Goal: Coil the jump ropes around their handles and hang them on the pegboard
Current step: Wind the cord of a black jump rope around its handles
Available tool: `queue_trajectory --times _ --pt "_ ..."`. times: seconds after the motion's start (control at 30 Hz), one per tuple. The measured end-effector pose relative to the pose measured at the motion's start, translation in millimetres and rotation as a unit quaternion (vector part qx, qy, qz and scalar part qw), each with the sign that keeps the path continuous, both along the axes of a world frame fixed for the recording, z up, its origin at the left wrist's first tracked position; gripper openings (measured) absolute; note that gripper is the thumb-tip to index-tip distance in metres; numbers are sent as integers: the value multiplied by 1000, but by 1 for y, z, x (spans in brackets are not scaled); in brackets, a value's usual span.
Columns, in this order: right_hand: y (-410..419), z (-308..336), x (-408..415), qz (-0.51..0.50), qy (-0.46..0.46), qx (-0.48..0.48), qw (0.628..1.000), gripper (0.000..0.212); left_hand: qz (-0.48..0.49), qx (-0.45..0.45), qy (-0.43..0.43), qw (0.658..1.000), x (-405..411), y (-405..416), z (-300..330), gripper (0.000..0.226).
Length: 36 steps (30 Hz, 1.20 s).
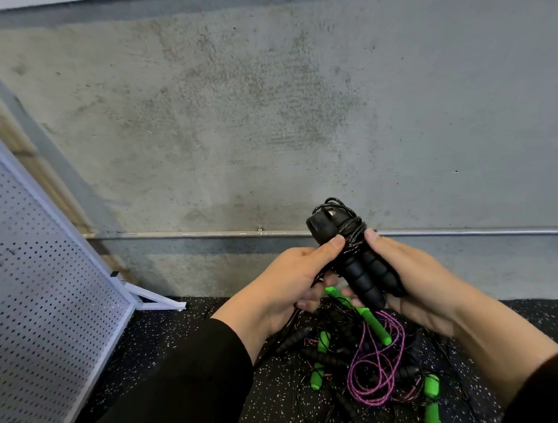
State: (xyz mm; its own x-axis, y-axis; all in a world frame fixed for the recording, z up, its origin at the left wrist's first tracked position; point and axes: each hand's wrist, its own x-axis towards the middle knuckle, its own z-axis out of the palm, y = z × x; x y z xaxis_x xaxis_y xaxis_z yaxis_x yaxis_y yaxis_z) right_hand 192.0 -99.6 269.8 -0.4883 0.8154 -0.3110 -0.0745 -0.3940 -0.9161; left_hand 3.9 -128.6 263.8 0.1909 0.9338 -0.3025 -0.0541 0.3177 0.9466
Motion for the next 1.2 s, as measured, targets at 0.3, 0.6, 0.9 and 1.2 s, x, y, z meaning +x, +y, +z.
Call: queue_trajectory --times 0.3,0.6,0.9,1.2 --pt "9 -6 -5 -120 -227 278 926 29 17 -48 42 998 5 2 -3 65" --pt "0 -3 -5 -67 -187 213 957 54 36 -24 26 999 2 3 -7 49" --pt "6 -8 -8 -99 -263 291 914 42 9 -47 14 999 1 5 -7 33" --pt "4 -22 -5 14 -320 334 887 81 50 -57 19 997 -1 5 -11 11"
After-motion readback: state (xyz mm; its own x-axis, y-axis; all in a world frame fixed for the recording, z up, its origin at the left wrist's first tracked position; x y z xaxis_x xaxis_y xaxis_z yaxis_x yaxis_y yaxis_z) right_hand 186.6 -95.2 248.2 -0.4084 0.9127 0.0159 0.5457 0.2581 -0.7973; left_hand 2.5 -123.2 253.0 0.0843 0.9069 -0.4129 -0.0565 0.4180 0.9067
